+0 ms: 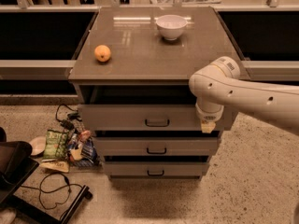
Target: Open top drawer
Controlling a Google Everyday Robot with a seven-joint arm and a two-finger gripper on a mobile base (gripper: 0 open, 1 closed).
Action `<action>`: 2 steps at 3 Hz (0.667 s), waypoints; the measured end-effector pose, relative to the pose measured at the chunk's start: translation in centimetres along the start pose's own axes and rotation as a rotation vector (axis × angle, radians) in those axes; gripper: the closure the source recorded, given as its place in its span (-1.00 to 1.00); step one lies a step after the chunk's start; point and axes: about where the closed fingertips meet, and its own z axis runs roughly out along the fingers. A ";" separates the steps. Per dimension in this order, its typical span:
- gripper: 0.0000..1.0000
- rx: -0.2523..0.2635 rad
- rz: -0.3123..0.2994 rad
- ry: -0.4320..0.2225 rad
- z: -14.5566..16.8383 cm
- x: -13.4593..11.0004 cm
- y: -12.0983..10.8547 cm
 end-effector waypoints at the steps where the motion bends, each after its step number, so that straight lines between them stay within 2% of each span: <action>1: -1.00 0.000 0.000 0.000 0.0 0.0 0.0; 2: -1.00 0.000 0.000 0.000 0.0 0.0 0.0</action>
Offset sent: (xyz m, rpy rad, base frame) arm 0.0000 0.0000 0.0000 0.0000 0.0000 0.0000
